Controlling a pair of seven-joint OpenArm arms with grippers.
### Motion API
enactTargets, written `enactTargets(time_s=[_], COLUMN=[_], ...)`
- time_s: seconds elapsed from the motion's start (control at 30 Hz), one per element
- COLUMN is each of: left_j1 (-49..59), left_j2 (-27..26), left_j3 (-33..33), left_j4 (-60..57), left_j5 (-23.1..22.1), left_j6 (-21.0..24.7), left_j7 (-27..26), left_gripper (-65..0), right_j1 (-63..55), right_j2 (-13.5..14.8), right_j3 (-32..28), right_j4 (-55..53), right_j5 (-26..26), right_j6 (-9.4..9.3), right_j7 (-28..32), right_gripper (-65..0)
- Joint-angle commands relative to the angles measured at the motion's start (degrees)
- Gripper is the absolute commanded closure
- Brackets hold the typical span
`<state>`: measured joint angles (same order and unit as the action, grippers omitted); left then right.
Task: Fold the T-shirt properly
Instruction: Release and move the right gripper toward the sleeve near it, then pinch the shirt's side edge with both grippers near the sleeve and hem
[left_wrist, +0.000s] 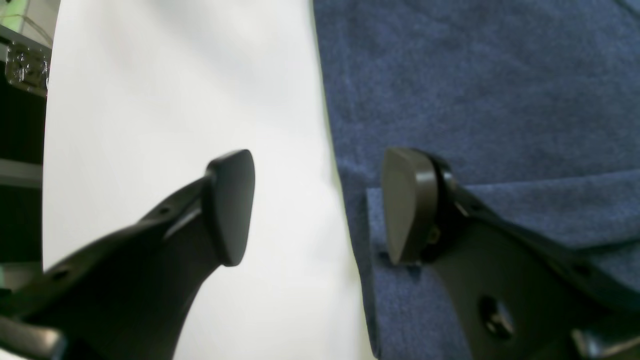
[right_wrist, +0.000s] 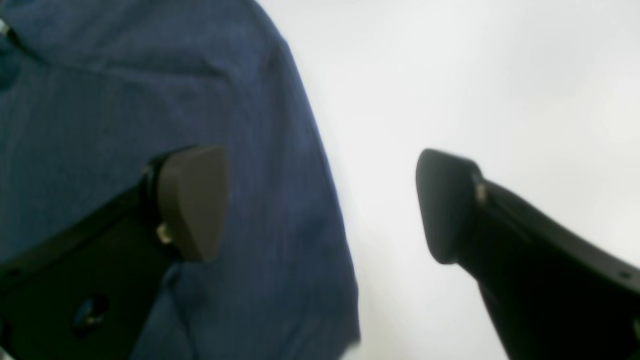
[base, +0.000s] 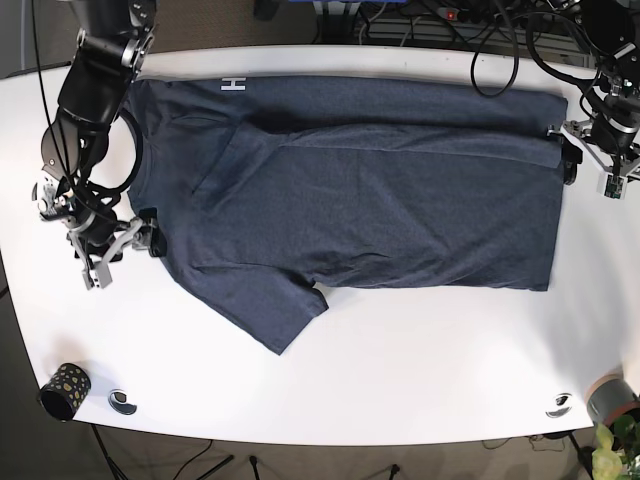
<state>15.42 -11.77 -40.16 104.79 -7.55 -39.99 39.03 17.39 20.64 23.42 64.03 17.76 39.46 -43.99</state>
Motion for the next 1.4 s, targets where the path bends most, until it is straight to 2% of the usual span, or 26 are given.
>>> enactTargets(time_s=[0.0,0.13,0.4,0.53,0.6,0.77,0.87,0.93,1.0,1.07,1.2,1.37], left_j1=[-0.17,0.10,0.10,-0.96,-2.19,-6.76,-11.77,-15.64,-19.33,-23.64,-29.79,-35.77], left_j2=[-0.85,-0.49,0.74,0.82,0.82,0.47,0.30,0.30,0.30,0.30,-0.67,-1.99], left_j3=[-0.32,-0.32,-0.59,-1.82,-1.82,-0.06,1.26,1.26,1.44,2.40,4.69,8.29], left_j4=[1.01,0.92,0.92,0.92,0.83,-0.84,-4.97,-8.49,-12.62,-18.16,-27.83,-38.82], left_j5=[-0.67,-0.67,-0.67,-0.58,-0.58,-0.49,-0.49,-0.14,1.62,3.64,5.57,5.57], left_j6=[-0.01,-0.01,-0.01,-0.01,1.70,11.28,15.59,18.67,20.95,21.22,21.22,21.13], left_j7=[-1.27,-1.27,-1.62,-1.36,-1.36,-0.56,1.46,2.42,2.60,2.51,2.42,2.34], left_gripper=[-37.4,-37.4,-37.2,-37.2,-37.6,-38.5,-46.8,-53.2,-55.7,-56.0,-56.0,-56.0], right_j1=[3.76,8.59,12.02,11.93,11.93,12.02,12.02,12.02,12.02,12.02,12.02,12.02], right_j2=[1.82,2.52,2.26,0.32,-0.38,-1.79,-2.05,-2.05,-2.05,-2.14,-2.14,-2.14], right_j3=[-2.54,-6.14,-14.06,-14.85,-14.85,-14.85,-14.76,-14.76,-14.76,-14.76,-14.76,-14.76], right_j4=[-5.26,-14.76,-26.45,-26.71,-26.71,-26.71,-26.71,-26.71,-26.71,-26.71,-26.62,-26.62], right_j5=[1.01,1.01,1.10,1.01,1.01,1.01,1.01,1.10,1.19,1.27,1.36,1.36], right_j6=[0.54,0.54,0.54,0.54,0.54,0.54,0.54,0.54,-0.47,-1.44,-1.70,-1.70], right_j7=[4.21,8.95,18.62,19.24,19.24,19.24,19.24,19.24,19.24,19.24,19.24,19.24], right_gripper=[-53.4,-49.6,-49.3,-49.1,-49.0,-48.8,-48.5,-45.3,-39.3,-32.0,-20.1,-13.8])
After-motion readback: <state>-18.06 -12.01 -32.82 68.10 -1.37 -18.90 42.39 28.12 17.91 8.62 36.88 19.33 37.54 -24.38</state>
